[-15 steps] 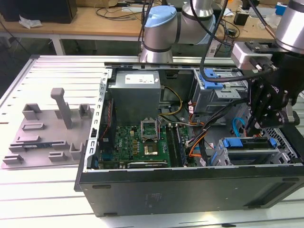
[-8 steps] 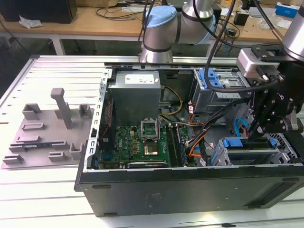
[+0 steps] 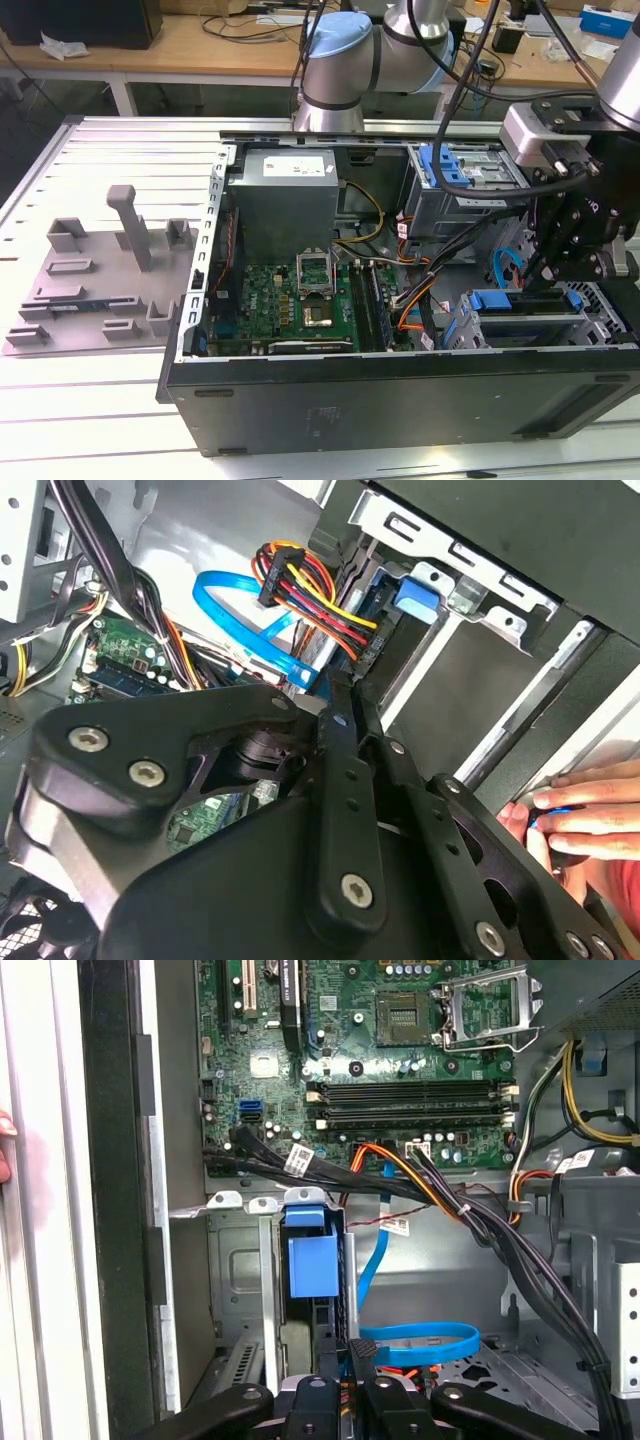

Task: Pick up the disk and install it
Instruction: 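Insert the second disk wire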

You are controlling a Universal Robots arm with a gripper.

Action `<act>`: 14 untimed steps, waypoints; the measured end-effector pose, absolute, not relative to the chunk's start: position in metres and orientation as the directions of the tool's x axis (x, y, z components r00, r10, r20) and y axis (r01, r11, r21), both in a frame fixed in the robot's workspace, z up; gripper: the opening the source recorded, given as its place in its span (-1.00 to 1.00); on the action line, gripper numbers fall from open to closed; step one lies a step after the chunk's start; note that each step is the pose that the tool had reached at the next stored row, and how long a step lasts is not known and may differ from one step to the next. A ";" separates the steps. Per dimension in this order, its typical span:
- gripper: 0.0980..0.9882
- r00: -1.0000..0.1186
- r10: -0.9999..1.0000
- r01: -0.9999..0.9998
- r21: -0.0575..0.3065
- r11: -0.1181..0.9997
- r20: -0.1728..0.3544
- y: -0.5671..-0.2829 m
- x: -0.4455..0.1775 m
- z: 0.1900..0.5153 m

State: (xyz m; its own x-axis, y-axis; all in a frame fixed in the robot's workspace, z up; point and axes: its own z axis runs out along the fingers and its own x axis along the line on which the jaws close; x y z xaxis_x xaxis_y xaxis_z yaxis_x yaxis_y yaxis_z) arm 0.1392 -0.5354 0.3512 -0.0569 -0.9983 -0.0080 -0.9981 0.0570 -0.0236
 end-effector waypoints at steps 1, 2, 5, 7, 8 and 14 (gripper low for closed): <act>-0.86 -0.057 -0.998 -0.998 -0.024 0.057 -0.008 -0.536 0.139 0.351; -0.86 -0.057 -0.998 -0.998 -0.024 0.057 -0.008 -0.536 0.139 0.351; -0.86 -0.057 -0.998 -0.998 -0.024 0.057 -0.008 -0.536 0.140 0.351; -0.86 -0.057 -0.998 -0.998 -0.024 0.057 -0.008 -0.536 0.140 0.351; -0.86 -0.057 -0.998 -0.998 -0.024 0.057 -0.008 -0.536 0.140 0.351; -0.86 -0.057 -0.998 -0.998 -0.024 0.057 -0.008 -0.537 0.141 0.349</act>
State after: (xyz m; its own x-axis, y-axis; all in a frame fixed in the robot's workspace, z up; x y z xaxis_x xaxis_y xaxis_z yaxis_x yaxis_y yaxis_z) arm 0.1410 -0.5367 0.3495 -0.0569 -0.9983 -0.0079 -0.9981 0.0571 -0.0235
